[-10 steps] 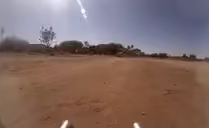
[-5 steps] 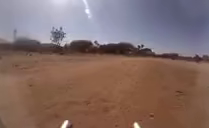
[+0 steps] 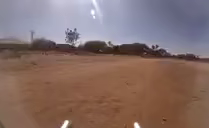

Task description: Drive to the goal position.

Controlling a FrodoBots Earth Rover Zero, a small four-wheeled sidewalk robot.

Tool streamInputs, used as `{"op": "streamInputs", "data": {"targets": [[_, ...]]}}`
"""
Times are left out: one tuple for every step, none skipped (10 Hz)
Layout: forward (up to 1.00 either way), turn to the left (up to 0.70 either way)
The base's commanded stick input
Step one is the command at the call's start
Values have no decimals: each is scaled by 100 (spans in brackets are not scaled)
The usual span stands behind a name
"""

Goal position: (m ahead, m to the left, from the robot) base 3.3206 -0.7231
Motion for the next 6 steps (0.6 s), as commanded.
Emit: {"op": "streamInputs", "data": {"targets": [[0,45],[0,45],[0,45],[0,45],[0,45],[0,45]]}}
